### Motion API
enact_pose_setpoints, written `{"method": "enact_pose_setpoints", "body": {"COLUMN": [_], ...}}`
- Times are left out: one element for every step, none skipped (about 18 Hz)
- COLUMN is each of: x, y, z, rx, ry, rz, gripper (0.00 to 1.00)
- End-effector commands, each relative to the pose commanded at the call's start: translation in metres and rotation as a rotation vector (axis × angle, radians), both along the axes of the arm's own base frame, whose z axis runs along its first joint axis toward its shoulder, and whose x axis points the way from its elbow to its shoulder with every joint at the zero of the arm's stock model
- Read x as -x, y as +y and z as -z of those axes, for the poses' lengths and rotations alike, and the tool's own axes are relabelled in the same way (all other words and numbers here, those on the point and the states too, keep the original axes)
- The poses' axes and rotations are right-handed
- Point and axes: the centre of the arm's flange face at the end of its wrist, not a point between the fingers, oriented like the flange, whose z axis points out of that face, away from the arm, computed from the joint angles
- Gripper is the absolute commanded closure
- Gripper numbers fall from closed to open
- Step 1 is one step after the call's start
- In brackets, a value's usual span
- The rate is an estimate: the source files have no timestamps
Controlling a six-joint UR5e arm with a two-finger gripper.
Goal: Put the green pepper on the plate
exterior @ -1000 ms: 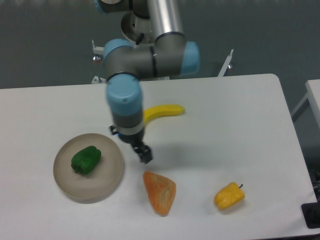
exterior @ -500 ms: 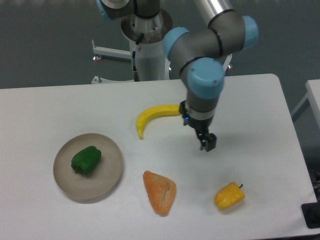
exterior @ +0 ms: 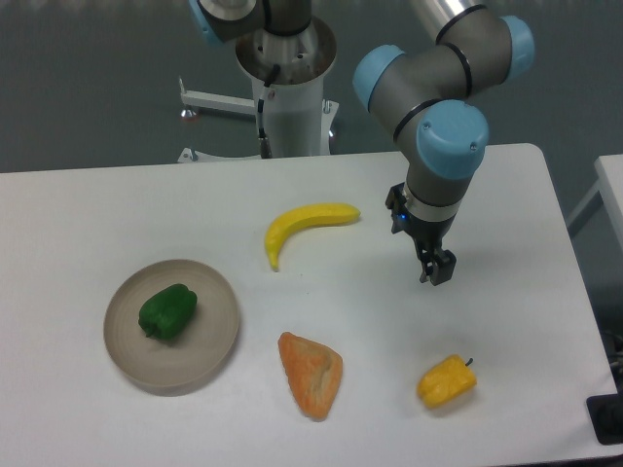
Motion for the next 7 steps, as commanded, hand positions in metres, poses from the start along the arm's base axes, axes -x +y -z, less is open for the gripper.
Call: {"method": "enact_pose_setpoints", "body": {"x": [-0.0001, -0.0007, 0.0027, 0.0022, 0.0020, 0.0020, 0.0018], "y": [0.0001, -0.0005, -0.0028, -0.0029, -0.0031, -0.0031, -0.0033], "z": [0.0000, 0.0005, 0.0005, -0.0004, -0.0014, -0.0014, -0.0007], "rx": [-0.001, 0.000, 0.000, -0.002, -0.003, -0.003, -0.002], "ry": [-0.001, -0.002, -0.002, -0.004, -0.003, -0.003, -0.004], "rz": [0.000, 0.000, -0.005, -0.005, -0.006, -0.005, -0.005], "gripper": [0.00, 0.00, 0.00, 0.00, 0.00, 0.00, 0.00]}}
